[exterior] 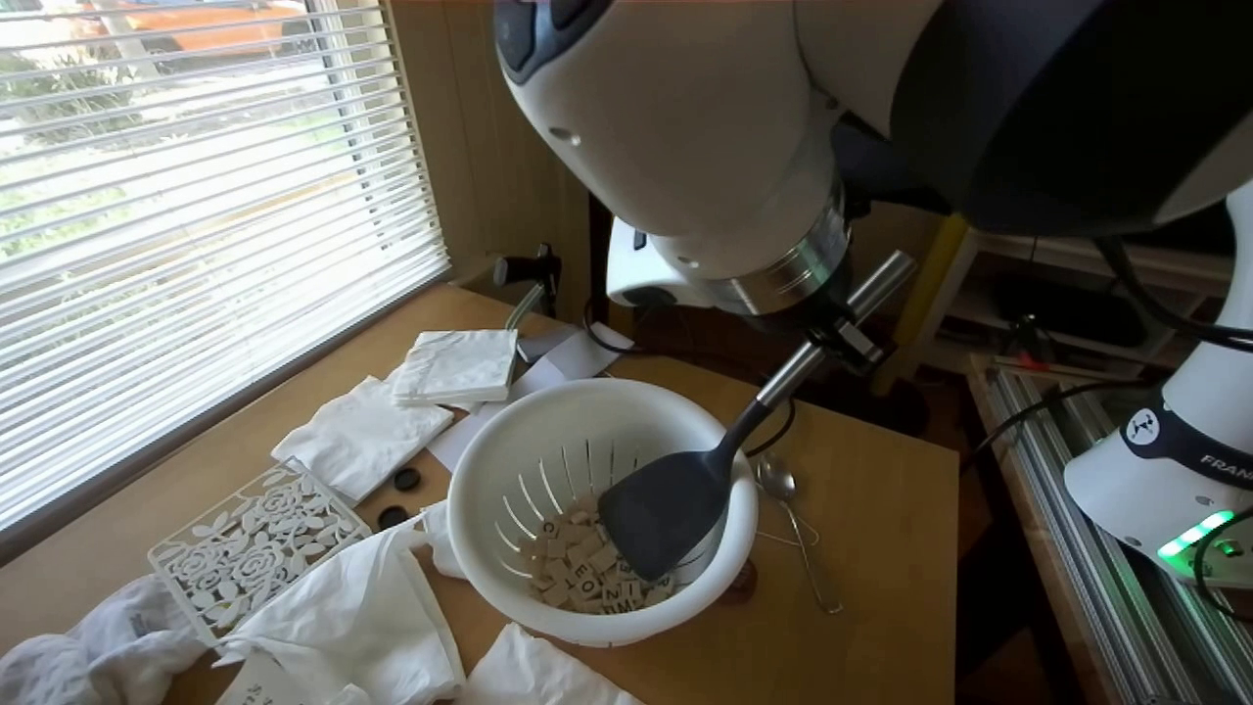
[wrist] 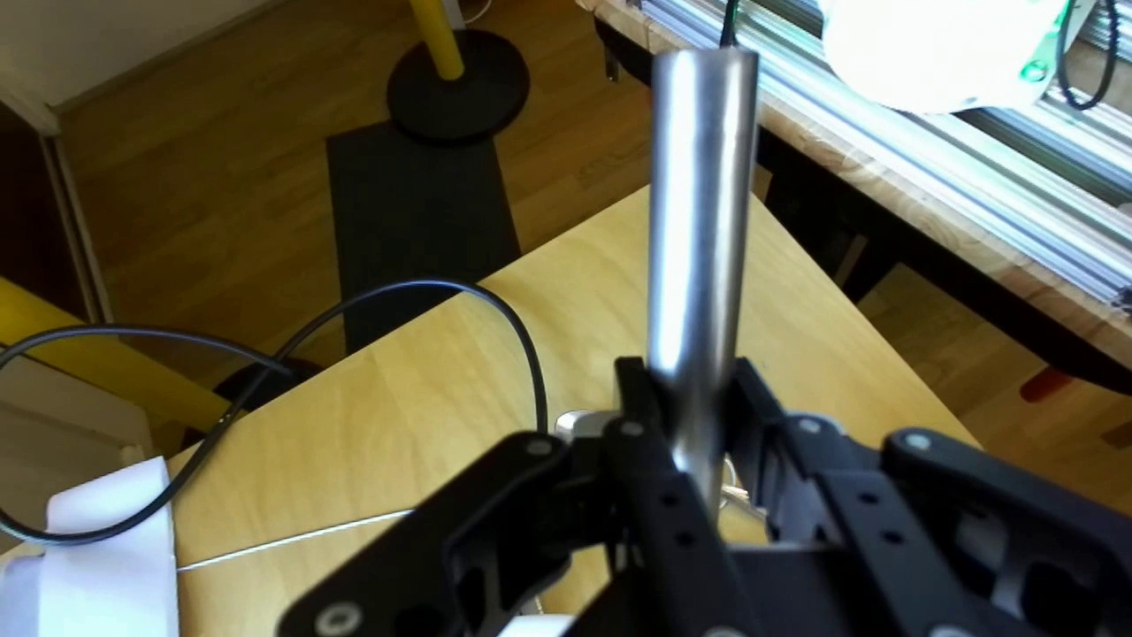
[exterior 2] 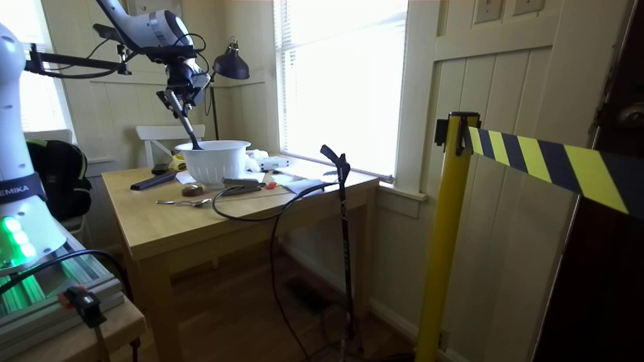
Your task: Use the black spatula to stir the tiles in the white colander.
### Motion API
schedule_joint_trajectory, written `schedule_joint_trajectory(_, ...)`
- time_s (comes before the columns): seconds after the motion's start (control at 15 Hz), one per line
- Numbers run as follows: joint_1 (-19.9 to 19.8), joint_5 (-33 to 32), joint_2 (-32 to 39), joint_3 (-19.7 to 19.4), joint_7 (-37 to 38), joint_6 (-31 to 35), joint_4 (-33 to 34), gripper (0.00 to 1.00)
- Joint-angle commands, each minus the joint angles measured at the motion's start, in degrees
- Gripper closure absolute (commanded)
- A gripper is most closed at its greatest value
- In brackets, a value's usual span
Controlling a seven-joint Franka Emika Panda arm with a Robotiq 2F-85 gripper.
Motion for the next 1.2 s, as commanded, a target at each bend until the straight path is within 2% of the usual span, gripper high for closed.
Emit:
schedule_joint_trajectory(0.0,0.0,-4.8,4.3,-0.9,-2.2,1.8,2.5,0.94)
schedule_joint_trajectory(0.27,-0.4,-9.2,8.9,-2.2,-5.5,3.9,5.4,0.94)
schedule_joint_trajectory(0.6,0.0,-14.4,14.0,-3.0,-11.8,3.3,10.4,0.94)
schedule_joint_trajectory(1.13,0.2,-14.6,17.7,-1.0,-25.2,4.0,15.1,0.94)
